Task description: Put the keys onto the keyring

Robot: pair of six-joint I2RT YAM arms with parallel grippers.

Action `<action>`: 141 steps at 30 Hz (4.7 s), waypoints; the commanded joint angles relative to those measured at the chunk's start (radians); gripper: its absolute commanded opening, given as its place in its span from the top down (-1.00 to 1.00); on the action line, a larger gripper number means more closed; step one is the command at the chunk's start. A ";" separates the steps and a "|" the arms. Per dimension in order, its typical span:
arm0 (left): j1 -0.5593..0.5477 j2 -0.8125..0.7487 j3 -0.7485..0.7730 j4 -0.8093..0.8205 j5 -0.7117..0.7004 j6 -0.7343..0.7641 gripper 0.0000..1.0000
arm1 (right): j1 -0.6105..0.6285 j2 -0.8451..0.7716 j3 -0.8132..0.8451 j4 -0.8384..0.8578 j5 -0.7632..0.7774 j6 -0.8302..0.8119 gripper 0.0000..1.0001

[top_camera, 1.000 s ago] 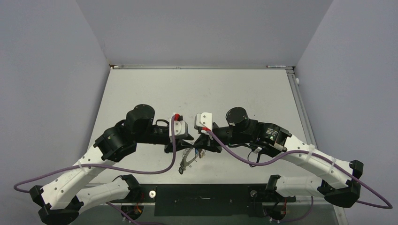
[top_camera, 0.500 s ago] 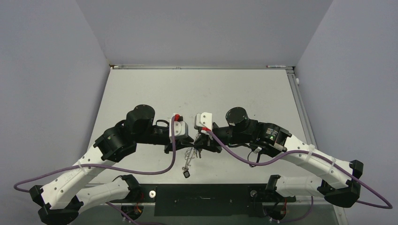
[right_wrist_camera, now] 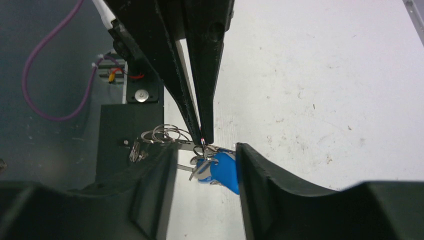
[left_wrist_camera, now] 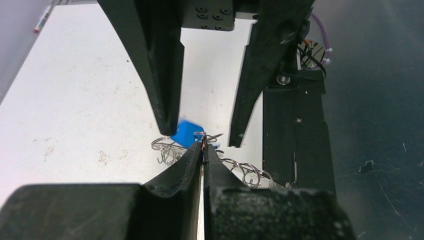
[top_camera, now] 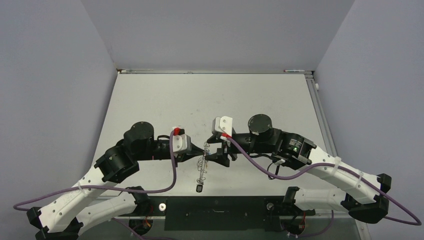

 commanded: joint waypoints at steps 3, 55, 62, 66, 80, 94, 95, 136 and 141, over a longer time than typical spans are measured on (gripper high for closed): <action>-0.003 -0.066 -0.040 0.224 -0.004 -0.048 1.00 | 0.004 -0.141 -0.047 0.169 0.037 0.036 -0.08; 0.017 -0.160 -0.194 0.612 0.082 -0.237 1.00 | 0.003 -0.161 -0.209 0.339 0.006 0.148 0.77; 0.020 -0.162 -0.208 0.633 0.013 -0.237 1.00 | 0.003 -0.183 -0.274 0.410 0.028 0.200 0.75; 0.023 -0.164 -0.213 0.635 -0.006 -0.233 1.00 | 0.004 -0.197 -0.291 0.413 0.041 0.207 0.71; 0.035 -0.186 -0.234 0.658 -0.019 -0.234 1.00 | 0.005 -0.298 -0.241 0.360 0.142 0.179 0.34; 0.051 -0.193 -0.254 0.706 -0.012 -0.280 1.00 | 0.005 -0.274 -0.331 0.658 0.109 0.295 0.46; 0.052 -0.196 -0.255 0.707 -0.013 -0.281 1.00 | 0.005 -0.275 -0.341 0.683 0.112 0.303 0.47; 0.121 -0.198 -0.288 0.784 0.053 -0.351 1.00 | 0.005 -0.191 -0.392 0.824 0.112 0.345 0.64; 0.120 -0.200 -0.289 0.787 0.055 -0.355 1.00 | 0.004 -0.195 -0.389 0.824 0.133 0.343 0.47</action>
